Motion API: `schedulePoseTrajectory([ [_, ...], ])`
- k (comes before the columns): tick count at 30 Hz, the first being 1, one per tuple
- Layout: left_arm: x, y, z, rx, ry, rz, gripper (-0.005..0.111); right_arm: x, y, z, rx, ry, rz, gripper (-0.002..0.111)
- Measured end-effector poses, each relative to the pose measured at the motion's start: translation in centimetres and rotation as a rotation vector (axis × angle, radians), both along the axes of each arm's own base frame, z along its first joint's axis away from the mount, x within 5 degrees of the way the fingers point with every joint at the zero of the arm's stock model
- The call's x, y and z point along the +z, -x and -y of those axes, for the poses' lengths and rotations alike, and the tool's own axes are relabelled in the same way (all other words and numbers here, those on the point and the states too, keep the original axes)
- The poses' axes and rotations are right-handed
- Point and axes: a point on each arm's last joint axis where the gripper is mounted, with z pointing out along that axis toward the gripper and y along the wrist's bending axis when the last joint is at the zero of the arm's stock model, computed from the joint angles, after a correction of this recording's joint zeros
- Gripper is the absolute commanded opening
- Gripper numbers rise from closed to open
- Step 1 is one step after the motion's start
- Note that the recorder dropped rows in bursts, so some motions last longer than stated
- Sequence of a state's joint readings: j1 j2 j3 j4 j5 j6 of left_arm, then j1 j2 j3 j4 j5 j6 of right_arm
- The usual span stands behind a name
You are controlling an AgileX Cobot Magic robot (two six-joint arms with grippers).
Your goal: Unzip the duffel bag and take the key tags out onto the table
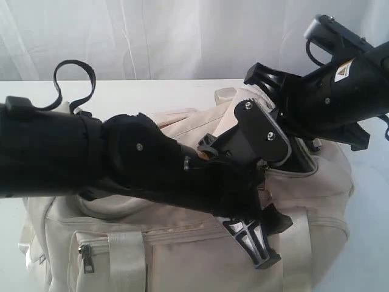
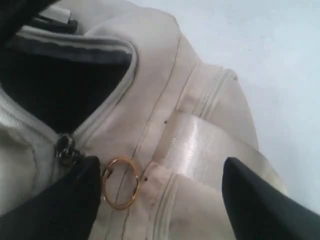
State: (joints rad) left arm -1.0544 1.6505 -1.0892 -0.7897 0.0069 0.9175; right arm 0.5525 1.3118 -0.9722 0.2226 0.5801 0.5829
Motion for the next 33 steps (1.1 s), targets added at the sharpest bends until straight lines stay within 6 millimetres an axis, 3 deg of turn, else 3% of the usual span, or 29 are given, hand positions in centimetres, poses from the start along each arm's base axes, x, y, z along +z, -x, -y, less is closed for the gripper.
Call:
schedulePoseTrajectory([
  [5, -1.2, -0.2, -0.7, 0.044, -0.017, 0.022, 0.071, 0.5, 0.2, 0.3, -0.023, -0.024, 0.008, 0.000],
  [17, -1.6, -0.7, -0.7, 0.097, -0.007, 0.070, 0.068, 0.7, 0.2, 0.5, -0.050, -0.047, 0.003, 0.000],
  [25, -3.2, -1.3, -0.3, 0.132, -0.030, 0.086, 0.040, 0.6, 0.3, 0.5, -0.055, -0.049, -0.009, 0.000],
  [32, -3.2, -1.4, -0.2, 0.139, -0.029, 0.089, 0.000, 0.6, 0.3, 0.5, -0.056, -0.050, -0.010, 0.000],
  [33, -3.3, -1.4, -0.2, 0.137, -0.030, 0.087, 0.000, 0.6, 0.3, 0.5, -0.056, -0.050, -0.010, 0.000],
])
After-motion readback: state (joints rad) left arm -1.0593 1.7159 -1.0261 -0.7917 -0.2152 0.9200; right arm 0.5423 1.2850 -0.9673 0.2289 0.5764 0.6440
